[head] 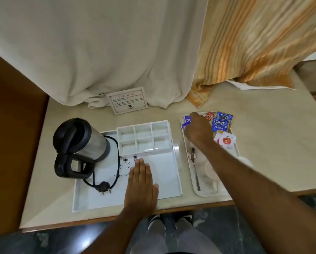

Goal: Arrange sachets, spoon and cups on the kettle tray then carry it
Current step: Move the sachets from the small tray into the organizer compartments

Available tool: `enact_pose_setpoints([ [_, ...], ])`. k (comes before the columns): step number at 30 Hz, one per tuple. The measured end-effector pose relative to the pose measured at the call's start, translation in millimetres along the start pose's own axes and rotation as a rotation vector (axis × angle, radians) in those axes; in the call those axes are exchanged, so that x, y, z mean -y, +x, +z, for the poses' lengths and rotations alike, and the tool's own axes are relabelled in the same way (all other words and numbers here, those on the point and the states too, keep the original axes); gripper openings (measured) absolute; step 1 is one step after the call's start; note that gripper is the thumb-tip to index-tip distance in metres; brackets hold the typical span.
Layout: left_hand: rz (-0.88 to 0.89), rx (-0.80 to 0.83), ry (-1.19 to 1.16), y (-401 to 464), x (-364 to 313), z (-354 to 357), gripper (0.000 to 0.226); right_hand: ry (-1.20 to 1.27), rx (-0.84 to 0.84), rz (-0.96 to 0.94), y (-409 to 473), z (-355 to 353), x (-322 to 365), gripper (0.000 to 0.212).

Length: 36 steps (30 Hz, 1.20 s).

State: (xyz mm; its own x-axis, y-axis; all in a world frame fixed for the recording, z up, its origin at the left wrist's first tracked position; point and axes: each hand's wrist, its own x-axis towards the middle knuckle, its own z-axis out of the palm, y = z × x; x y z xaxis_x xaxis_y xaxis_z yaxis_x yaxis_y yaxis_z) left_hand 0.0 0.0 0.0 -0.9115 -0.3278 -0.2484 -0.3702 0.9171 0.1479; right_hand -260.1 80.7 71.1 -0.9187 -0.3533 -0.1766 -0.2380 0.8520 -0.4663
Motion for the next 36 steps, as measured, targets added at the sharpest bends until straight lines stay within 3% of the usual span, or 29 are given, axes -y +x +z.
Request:
enact_pose_setpoints([
  [2,-0.032,0.016,-0.024,-1.4,2.1,-0.3,0.074,0.003,0.141,0.052,13.5,-6.2,0.0,0.035],
  [11,-0.018,0.057,-0.027,-0.6,7.7,4.9,0.076,0.095,0.126,0.179,41.8,-0.4,8.6,0.027],
  [15,-0.025,0.036,-0.039,-1.8,6.0,2.3,0.075,0.358,-0.097,-0.039,28.4,-6.6,44.3,0.01],
  [18,-0.012,0.037,-0.048,-1.2,5.5,1.2,0.076,0.521,-0.018,-0.222,5.6,16.6,86.8,0.01],
  [22,-0.001,0.025,-0.058,-1.7,4.0,-0.9,0.076,0.302,0.044,-0.366,-14.7,67.3,124.5,0.024],
  [26,-0.024,0.026,-0.077,-2.2,5.7,0.5,0.075,0.06,-0.002,-0.457,-25.0,94.2,121.2,0.025],
  [28,-0.03,0.032,-0.075,-1.7,5.3,0.4,0.076,0.013,-0.014,-0.479,-27.2,96.0,116.3,0.036],
  [31,-0.004,0.001,-0.073,-1.4,5.5,4.5,0.076,0.185,-0.042,-0.415,-23.6,76.9,111.6,0.053],
  [34,0.005,-0.013,-0.061,-1.8,8.0,7.8,0.077,0.377,-0.236,-0.274,-11.0,42.2,87.0,0.042],
  [36,0.01,-0.004,-0.062,-1.8,8.0,8.9,0.078,0.312,-0.339,-0.04,2.3,18.5,53.9,0.035],
])
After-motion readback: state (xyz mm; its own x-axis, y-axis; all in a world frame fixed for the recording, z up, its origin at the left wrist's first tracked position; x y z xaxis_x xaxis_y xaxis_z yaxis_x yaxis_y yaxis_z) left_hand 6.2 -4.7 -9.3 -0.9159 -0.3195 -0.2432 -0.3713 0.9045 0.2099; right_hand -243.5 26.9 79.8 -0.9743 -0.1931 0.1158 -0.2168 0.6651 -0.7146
